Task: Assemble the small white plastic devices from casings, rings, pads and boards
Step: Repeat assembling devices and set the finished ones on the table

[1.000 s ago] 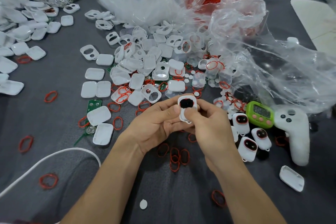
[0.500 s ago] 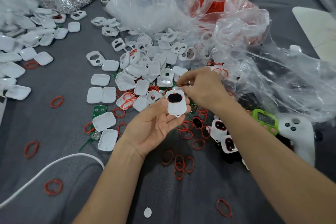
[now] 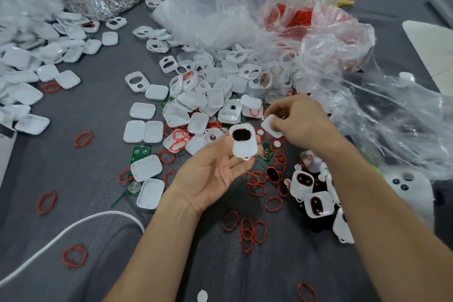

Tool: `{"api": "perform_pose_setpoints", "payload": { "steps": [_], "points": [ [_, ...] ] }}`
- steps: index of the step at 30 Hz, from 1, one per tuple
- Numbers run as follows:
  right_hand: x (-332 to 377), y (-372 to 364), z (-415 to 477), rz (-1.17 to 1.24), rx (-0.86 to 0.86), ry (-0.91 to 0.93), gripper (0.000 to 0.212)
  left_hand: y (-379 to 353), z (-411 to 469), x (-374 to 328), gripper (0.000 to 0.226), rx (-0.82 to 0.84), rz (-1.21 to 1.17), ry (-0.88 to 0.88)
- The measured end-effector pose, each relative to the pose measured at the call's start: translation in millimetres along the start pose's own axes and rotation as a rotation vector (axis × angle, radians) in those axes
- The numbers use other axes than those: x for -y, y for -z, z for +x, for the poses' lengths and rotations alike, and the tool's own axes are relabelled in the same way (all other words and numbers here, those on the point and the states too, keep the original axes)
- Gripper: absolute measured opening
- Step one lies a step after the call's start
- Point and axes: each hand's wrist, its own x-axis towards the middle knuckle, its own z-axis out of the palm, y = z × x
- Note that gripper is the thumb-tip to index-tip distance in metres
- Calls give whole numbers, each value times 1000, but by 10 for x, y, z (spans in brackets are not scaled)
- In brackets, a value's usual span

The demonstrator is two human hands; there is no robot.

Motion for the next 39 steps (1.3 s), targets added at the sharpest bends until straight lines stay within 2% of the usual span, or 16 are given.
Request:
{"api": "perform_pose_setpoints", "payload": {
  "steps": [2,4,5,8,9,11,13,17,20,22,26,28,32,33,36,39],
  "points": [
    [-19,64,-26,42,111,-23,17,-12,1,-9,58,-17,-13,3],
    [-31,70,-71,-12,254,-43,16,-21,7,-5,47,-36,-24,10],
    [-33,52,-76,-61,227,-35,16,-23,10,-2,39,-52,-23,12],
    [36,19,-78,-89,-43,4,22,-13,13,8,28,-76,-21,10],
    [80,6,-90,-88,-33,22,20,-10,13,3,29,-75,-30,0],
    [154,-59,-138,-156,103,56,15,-1,7,-18,35,-56,-53,-24],
    [179,-133,-204,-282,174,54,10,12,6,-32,51,-35,-78,-37],
    [127,-183,-320,-500,99,56,21,31,10,-33,59,-14,-83,-40],
    [100,-231,-404,-677,102,63,17,21,9,-36,57,-11,-69,-38],
    [83,-231,-438,-598,131,59,17,20,4,-36,57,-20,-79,-45],
    [5,-68,-413,-66,234,-6,14,44,-3,-27,35,-35,-97,-56],
    [-62,-17,-378,84,185,-53,16,50,1,-26,36,-43,-114,-45],
    [-94,5,-221,6,-189,-32,18,33,7,-43,55,-26,-86,-57],
    [-54,-22,-191,9,-172,11,16,29,6,-52,56,-29,-88,-70],
    [107,-234,-186,-79,68,162,13,24,13,-56,42,-37,-104,-95],
    [132,-444,-190,-182,-3,237,7,33,0,-47,25,-68,-131,-104]
  ]
}}
